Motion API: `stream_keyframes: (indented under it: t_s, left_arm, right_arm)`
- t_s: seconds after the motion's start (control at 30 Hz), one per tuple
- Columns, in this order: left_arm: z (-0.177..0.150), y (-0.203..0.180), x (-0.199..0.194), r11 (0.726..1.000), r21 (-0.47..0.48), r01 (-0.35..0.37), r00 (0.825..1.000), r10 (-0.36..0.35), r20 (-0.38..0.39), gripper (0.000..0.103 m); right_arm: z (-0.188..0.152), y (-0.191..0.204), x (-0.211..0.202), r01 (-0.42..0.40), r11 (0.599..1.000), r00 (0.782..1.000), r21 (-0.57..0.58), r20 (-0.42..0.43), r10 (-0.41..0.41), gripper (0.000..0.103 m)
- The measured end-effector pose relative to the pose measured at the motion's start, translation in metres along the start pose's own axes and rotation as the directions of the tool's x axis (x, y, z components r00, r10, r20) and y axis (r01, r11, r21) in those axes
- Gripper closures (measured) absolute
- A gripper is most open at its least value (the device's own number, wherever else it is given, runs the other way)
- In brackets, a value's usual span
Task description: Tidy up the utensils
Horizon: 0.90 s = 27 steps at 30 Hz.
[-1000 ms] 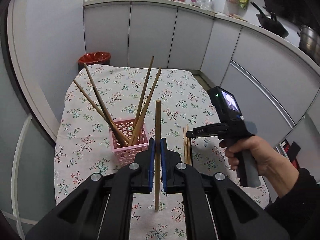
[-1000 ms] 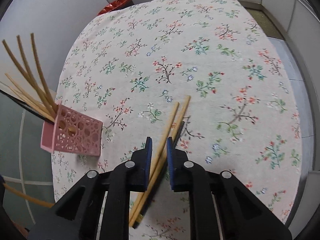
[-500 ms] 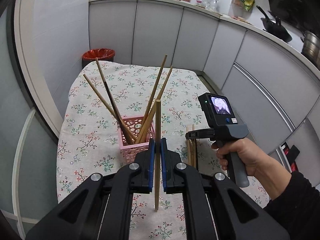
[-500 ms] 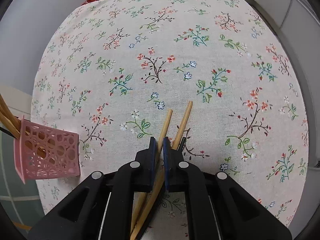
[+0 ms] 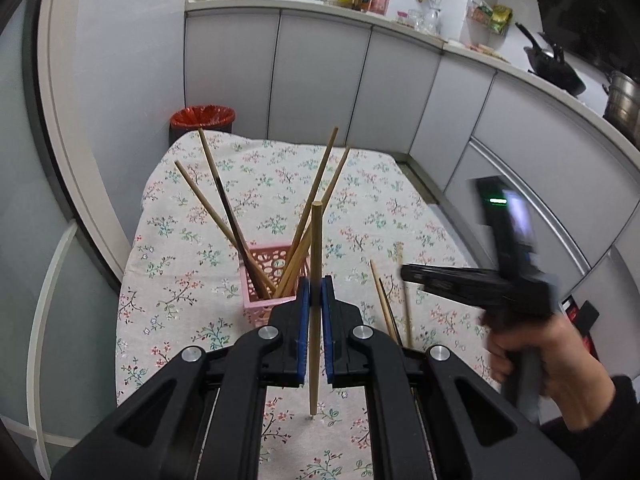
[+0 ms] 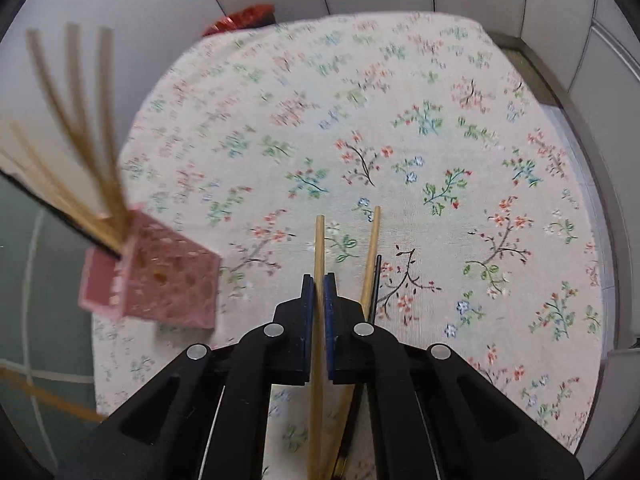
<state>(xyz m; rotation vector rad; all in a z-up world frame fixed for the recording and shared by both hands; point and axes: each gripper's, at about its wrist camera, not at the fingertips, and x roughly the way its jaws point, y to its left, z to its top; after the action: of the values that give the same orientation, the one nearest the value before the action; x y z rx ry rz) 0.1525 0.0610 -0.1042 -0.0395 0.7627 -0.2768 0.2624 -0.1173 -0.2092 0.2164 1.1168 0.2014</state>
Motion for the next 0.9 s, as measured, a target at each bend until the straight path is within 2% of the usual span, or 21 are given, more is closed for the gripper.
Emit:
stream_keyframes:
  t_s: [0.03, 0.13, 0.3, 0.43, 0.7, 0.9]
  left_arm:
    - [0.0, -0.001, 0.0, 1.0, 0.001, -0.002, 1.0, 0.002, 0.003, 0.097]
    - [-0.004, -0.008, 0.0, 1.0, 0.024, -0.017, 1.0, 0.017, 0.006, 0.097]
    - [-0.009, -0.013, 0.005, 0.999, 0.028, -0.033, 0.999, 0.033, -0.006, 0.097]
    - [-0.009, -0.018, 0.003, 0.998, 0.032, -0.054, 0.998, 0.054, 0.018, 0.097]
    - [-0.011, -0.022, -0.015, 0.998, 0.027, -0.059, 0.998, 0.058, 0.037, 0.097]
    - [-0.019, -0.015, -0.04, 0.998, 0.02, -0.053, 0.997, 0.052, 0.062, 0.097]
  right_arm:
    - [0.0, 0.0, 0.0, 0.0, 1.0, 1.0, 0.0, 0.0, 0.0, 0.099]
    - [-0.013, 0.006, -0.041, -0.009, 1.0, 0.996, 0.003, 0.088, 0.009, 0.099]
    - [-0.044, 0.01, -0.117, 0.031, 0.999, 0.968, 0.009, 0.25, -0.032, 0.1]
    - [-0.066, 0.01, -0.152, 0.089, 0.996, 0.946, -0.023, 0.314, -0.077, 0.1]
    - [-0.096, -0.005, -0.19, 0.128, 0.991, 0.929, 0.027, 0.348, -0.13, 0.103]
    - [-0.102, 0.005, -0.213, 0.16, 0.987, 0.919, -0.009, 0.365, -0.146, 0.103]
